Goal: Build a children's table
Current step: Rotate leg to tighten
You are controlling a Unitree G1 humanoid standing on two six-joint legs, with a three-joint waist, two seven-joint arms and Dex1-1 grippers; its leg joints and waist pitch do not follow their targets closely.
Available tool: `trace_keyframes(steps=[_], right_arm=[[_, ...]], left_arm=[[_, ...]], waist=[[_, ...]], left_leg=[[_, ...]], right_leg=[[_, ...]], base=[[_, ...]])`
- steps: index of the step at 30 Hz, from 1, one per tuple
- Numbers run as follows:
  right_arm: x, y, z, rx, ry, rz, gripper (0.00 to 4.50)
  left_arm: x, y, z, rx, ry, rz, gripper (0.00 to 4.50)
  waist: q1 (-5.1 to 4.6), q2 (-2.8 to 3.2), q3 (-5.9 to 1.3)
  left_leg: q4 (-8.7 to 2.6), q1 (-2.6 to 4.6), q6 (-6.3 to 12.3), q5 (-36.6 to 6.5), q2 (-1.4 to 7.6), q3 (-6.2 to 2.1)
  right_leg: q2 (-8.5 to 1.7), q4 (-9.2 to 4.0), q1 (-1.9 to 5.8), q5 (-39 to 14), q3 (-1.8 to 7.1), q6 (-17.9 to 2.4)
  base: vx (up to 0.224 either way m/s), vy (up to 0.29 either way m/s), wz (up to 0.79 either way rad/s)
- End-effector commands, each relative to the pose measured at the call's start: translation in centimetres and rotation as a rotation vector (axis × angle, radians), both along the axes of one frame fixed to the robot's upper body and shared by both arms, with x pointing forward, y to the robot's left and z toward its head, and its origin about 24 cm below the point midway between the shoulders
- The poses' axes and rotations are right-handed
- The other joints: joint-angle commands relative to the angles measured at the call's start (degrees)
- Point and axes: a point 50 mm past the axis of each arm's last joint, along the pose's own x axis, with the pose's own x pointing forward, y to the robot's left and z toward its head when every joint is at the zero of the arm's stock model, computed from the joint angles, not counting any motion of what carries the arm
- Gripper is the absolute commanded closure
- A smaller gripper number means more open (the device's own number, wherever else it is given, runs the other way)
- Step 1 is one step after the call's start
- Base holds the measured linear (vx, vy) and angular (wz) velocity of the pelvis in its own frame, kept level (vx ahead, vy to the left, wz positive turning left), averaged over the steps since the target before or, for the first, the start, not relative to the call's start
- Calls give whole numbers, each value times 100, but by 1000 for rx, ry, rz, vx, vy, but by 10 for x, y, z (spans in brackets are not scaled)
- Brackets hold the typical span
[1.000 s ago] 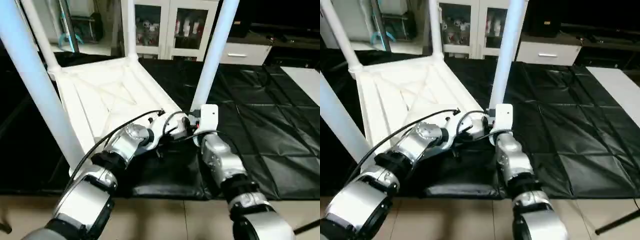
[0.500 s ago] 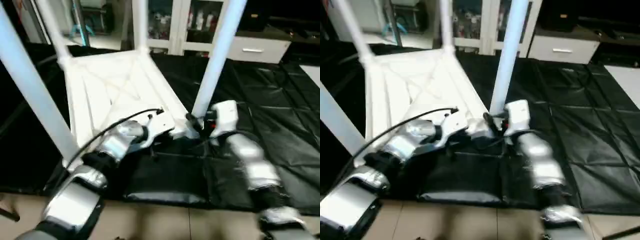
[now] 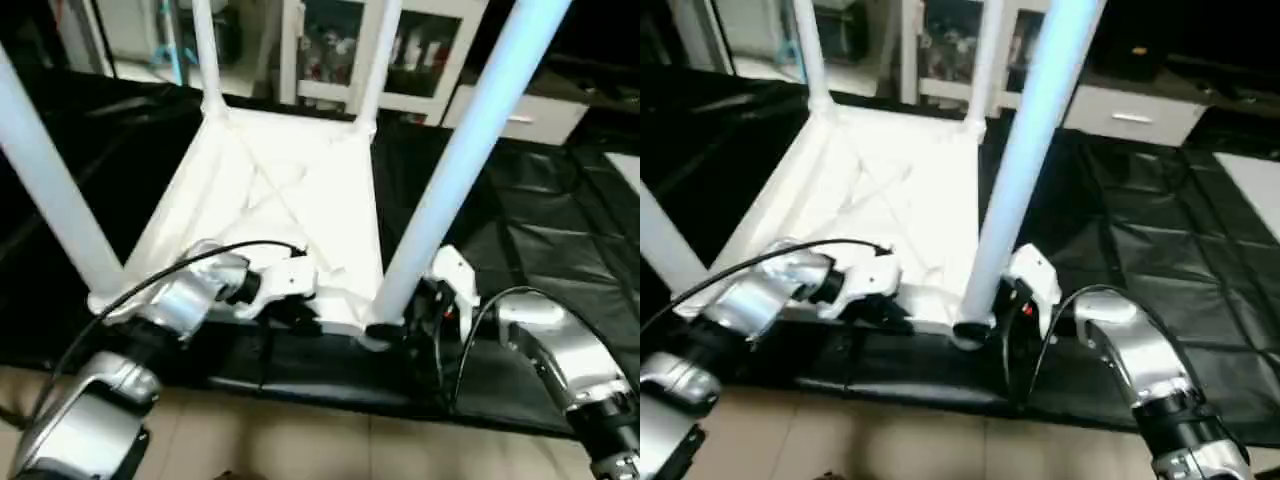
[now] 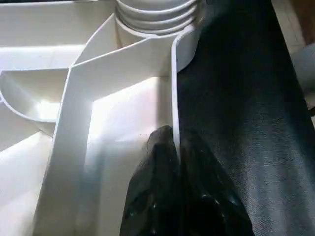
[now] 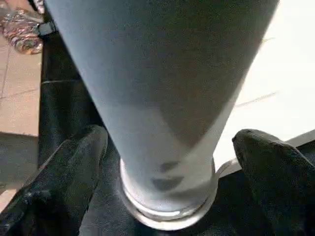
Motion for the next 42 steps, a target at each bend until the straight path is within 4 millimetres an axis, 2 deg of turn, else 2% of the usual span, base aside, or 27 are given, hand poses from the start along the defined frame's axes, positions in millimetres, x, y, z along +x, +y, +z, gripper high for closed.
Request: trace_keyframes(steps=[1, 2, 5, 6, 7, 9, 10, 11, 13, 15, 17, 18, 19, 21, 24, 29, 31, 33, 34, 35, 36, 37, 38, 39, 40, 41, 42], right_arm=[[1, 7, 6, -18, -16, 46, 7], [-1, 7, 4, -25, -6, 57, 7], [-2, 6, 2, -33, 4, 66, 7], [-2, 5, 1, -37, 9, 67, 7], [-2, 5, 1, -37, 9, 67, 31], [0, 3, 1, -40, 6, 49, 42], [0, 2, 1, -42, 3, 45, 42], [0, 2, 1, -45, 1, 46, 51], [-1, 2, 0, -49, 6, 55, 81], [-2, 3, -3, -51, 13, 62, 83], [-3, 3, -5, -55, 18, 68, 94], [-4, 4, -5, -56, 20, 72, 120], [-4, 4, -5, -56, 20, 72, 124], [-5, 4, -4, -54, 21, 74, 128], [-6, 2, -5, -66, 21, 76, 162], [-5, 1, -6, -64, 22, 66, 181], [-4, 2, -6, -50, 25, 51, 181], [-3, 3, -7, -31, 22, 25, 181], [-1, 4, -7, -6, 14, -11, 182], [0, 4, -7, 5, 10, -29, 182], [0, 4, -7, 8, 7, -37, 183], [6, 6, -7, 33, -18, -114, 183], [9, 8, -9, 46, -26, -172, 183], [15, 11, -14, 67, -38, -281, 183], [18, 13, -16, 73, -43, -336, 183], [22, 16, -20, 69, -43, -404, 183], [24, 18, -22, 66, -38, -450, 183]], left_arm=[[-20, -5, -27, 76, 126, -76, 450], [-21, -5, -27, 77, 127, -78, 450], [-21, -4, -28, 82, 126, -78, 450], [-22, -4, -28, 85, 127, -76, 450], [-22, -4, -28, 85, 127, -76, 450], [-22, -6, -28, 86, 129, -77, 450], [-22, -7, -27, 86, 129, -77, 450], [-22, -7, -27, 87, 129, -78, 450], [-23, -8, -28, 88, 129, -80, 450], [-24, -8, -28, 89, 129, -80, 450], [-25, -8, -29, 89, 131, -81, 450], [-26, -8, -30, 90, 134, -83, 450], [-26, -8, -30, 90, 134, -83, 450], [-26, -8, -30, 94, 138, -89, 450], [-26, -9, -30, 97, 137, -91, 450], [-25, -9, -30, 99, 139, -87, 450], [-24, -8, -30, 98, 143, -78, 450], [-23, -8, -30, 95, 142, -70, 450], [-22, -9, -29, 86, 140, -62, 450], [-22, -10, -29, 81, 139, -60, 450], [-22, -10, -29, 79, 138, -57, 450], [-20, -12, -28, 56, 132, -36, 450], [-18, -15, -28, 42, 118, -12, 450], [-14, -19, -29, 14, 93, 35, 450], [-12, -22, -29, -1, 82, 64, 450], [-10, -25, -30, -18, 69, 94, 450], [-8, -28, -30, -29, 64, 116, 450]], waist=[[15, -16, -273], [9, -27, -282], [6, -10, -291], [2, 23, -294], [2, 26, -296], [7, 75, -297], [4, 60, -299], [6, 77, -300], [6, 73, -298], [12, 67, -299], [11, 126, -302], [4, 176, -311], [-8, 147, -313], [-7, 148, -314], [0, 166, -317], [-2, 164, -323], [-4, 209, -322], [-8, 184, -322], [-9, 133, -317], [0, 162, -308], [-3, 167, -298], [-11, 138, -286], [-26, 153, -274], [-46, 94, -267], [-88, 135, -219], [-143, 102, -218], [-168, 100, -221]], left_leg=[[-443, 65, 127, -914, 416, -173], [-428, 54, 168, -771, 406, -171], [-412, 57, 228, -644, 398, -163], [-409, 64, 232, -629, 393, -159], [-410, 61, 225, -645, 396, -164], [-413, 66, 187, -711, 396, -168], [-411, 69, 168, -743, 397, -166], [-413, 68, 155, -754, 397, -168], [-415, 67, 125, -806, 397, -170], [-415, 63, 122, -843, 394, -173], [-417, 70, 104, -845, 397, -178], [-414, 81, 90, -847, 396, -177], [-410, 78, 101, -832, 394, -171], [-404, 69, 136, -821, 386, -168], [-403, 72, 148, -871, 394, -169], [-402, 72, 148, -842, 394, -169], [-405, 74, 136, -860, 392, -172], [-405, 73, 119, -914, 389, -169], [-406, 64, 126, -935, 389, -165], [-417, 60, 111, -996, 390, -176], [-427, 63, 91, -1061, 393, -177], [-442, 63, 48, -1199, 396, -187], [-458, 71, -20, -1380, 397, -198], [-459, 66, -44, -1439, 395, -199], [-500, 69, -167, -1804, 379, -233], [-516, 55, -289, -1998, 381, -294], [-527, 42, -326, -2050, 373, -313]], right_leg=[[-470, -312, 240, -921, 297, -1226], [-461, -285, 250, -735, 294, -1254], [-445, -272, 253, -539, 292, -1306], [-433, -270, 252, -448, 291, -1340], [-433, -265, 264, -411, 289, -1371], [-437, -267, 267, -403, 290, -1401], [-433, -269, 270, -402, 289, -1415], [-434, -264, 273, -399, 290, -1425], [-430, -271, 275, -429, 289, -1436], [-437, -273, 283, -492, 290, -1423], [-430, -268, 276, -440, 290, -1434], [-420, -259, 278, -315, 288, -1471], [-412, -260, 282, -248, 286, -1483], [-412, -255, 293, -208, 288, -1507], [-423, -270, 291, -390, 289, -1486], [-415, -260, 287, -350, 287, -1485], [-411, -259, 284, -337, 286, -1491], [-412, -268, 288, -368, 287, -1490], [-416, -278, 290, -424, 289, -1470], [-429, -292, 287, -592, 291, -1435], [-428, -311, 279, -721, 291, -1403], [-441, -337, 273, -1054, 289, -1326], [-454, -387, 256, -1406, 291, -1233], [-458, -404, 258, -1544, 293, -1180], [-462, -470, 219, -2236, 278, -1009], [-490, -502, 235, -2832, 257, -770], [-491, -521, 246, -3033, 242, -671]], base=[[0, 0, 0], [0, 0, 0], [0, 0, 0], [0, 0, 0], [0, 0, 0], [0, 0, 0], [0, 0, 0], [0, 0, 0], [0, 0, 0], [0, 0, 0], [0, 0, 0], [0, 0, 0], [0, 0, 0], [0, 0, 0], [0, 0, 0], [0, 0, 0], [0, 0, 0], [0, 0, 0], [0, 0, 0], [0, 0, 0], [0, 0, 0], [0, 0, 0], [0, 0, 0], [0, 0, 0], [0, 0, 0], [-54, 3, -13], [-54, 3, -13]])
